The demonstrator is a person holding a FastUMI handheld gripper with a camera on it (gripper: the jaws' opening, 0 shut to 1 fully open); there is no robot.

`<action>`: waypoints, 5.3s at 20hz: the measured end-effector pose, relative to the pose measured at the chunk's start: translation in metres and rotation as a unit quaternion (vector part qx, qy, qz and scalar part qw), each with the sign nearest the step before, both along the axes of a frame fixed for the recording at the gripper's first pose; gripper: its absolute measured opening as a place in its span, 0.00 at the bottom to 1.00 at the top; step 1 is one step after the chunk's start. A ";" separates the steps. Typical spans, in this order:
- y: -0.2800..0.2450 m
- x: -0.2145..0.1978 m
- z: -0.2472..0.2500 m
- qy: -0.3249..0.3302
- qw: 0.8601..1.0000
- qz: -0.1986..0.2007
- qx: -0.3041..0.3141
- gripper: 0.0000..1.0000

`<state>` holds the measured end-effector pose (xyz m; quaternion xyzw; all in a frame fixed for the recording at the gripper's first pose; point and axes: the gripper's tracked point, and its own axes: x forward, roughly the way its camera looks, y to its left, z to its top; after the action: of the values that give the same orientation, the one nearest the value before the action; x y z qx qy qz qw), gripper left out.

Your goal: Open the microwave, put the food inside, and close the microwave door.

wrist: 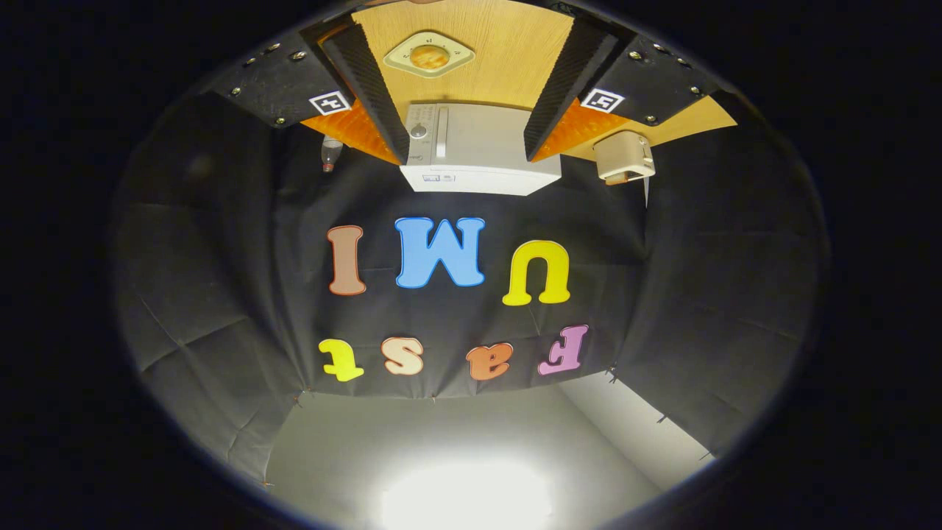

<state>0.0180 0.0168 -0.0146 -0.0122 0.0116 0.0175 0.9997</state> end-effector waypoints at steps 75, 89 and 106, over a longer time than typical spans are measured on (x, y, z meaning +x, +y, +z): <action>0.044 0.186 -0.230 0.137 0.989 0.033 0.048 0.14; 0.209 0.097 -0.218 0.111 0.989 0.098 0.024 0.14; 0.328 0.104 -0.219 0.043 0.996 -0.079 0.027 0.14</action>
<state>0.1217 0.3452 -0.2332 0.0165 0.0547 -0.0610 0.9965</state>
